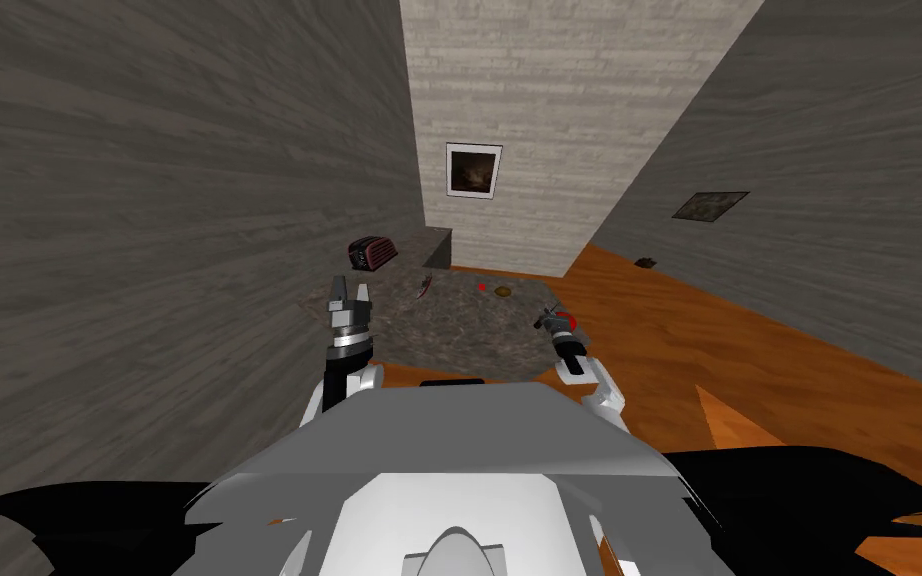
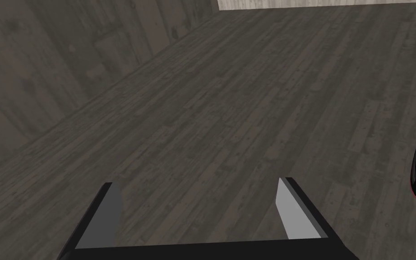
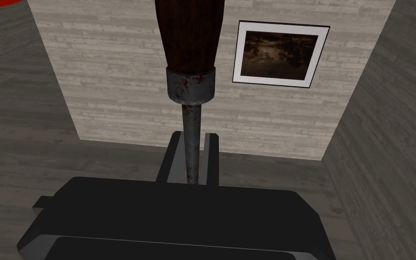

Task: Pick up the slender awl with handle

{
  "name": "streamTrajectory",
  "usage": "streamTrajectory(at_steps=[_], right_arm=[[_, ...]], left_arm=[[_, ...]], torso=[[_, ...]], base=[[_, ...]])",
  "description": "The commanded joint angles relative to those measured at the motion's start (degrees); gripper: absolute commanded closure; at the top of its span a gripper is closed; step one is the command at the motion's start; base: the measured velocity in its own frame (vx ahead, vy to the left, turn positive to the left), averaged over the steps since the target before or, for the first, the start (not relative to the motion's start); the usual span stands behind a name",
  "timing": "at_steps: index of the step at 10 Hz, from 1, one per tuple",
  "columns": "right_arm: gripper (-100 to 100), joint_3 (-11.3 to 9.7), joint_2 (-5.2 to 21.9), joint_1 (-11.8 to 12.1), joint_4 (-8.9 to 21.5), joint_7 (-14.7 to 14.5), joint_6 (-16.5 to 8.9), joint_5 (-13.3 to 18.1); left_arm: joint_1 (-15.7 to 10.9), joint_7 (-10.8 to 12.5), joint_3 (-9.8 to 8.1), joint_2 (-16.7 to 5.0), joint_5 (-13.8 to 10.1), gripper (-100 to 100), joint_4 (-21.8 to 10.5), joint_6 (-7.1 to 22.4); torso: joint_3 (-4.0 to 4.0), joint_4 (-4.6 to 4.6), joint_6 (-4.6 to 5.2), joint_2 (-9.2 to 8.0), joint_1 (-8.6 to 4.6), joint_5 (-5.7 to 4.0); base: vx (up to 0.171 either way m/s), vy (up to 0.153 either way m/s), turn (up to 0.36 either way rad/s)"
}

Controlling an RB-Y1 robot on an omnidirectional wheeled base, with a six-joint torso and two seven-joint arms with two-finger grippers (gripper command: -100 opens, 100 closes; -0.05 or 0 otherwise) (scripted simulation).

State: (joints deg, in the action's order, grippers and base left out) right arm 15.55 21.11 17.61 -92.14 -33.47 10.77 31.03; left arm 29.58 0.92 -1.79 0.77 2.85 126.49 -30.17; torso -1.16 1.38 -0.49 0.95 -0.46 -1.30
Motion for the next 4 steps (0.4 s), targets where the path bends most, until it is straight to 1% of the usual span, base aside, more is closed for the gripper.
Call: streamTrajectory(at_steps=[1, 2, 3, 4], right_arm=[[100, 0.88, -0.98, 2.7, -2.86, 0.25, -0.94, 0.88], [100, 0.88, -0.98, 2.7, -4.3, 0.25, -0.94, 0.88], [100, 0.93, -1.13, 2.43, -3.09, 0.14, -0.65, 0.85], [0, 0.97, -1.14, 2.44, -3.24, 0.12, -0.62, 0.86]], left_arm=[[0.0, 0.0, 0.0, 0.0, 0.0, 0, 0.0, 0.0], [0.0, 0.0, 0.0, 0.0, 0.0, 0, 0.0, 0.0], [0.01, 0.0, 0.0, 0.0, 0.0, 0, 0.0, 0.0], [0.01, 0.0, 0.0, 0.0, 0.0, 0, 0.0, 0.0]], torso=[[0.0, 0.0, 0.0, 0.0, 0.0, 0.0], [-0.01, 0.01, 0.0, 0.01, -0.02, -0.02], [-0.01, -0.01, -0.02, 0.03, 0.07, 0.02], [-0.03, 0.01, -0.03, 0.05, 0.14, 0.02]], base=[[0.007, -0.047, 0.129], [0.001, -0.025, 0.021], [-0.001, -0.009, -0.001], [0.0, 0.0, 0.0]])
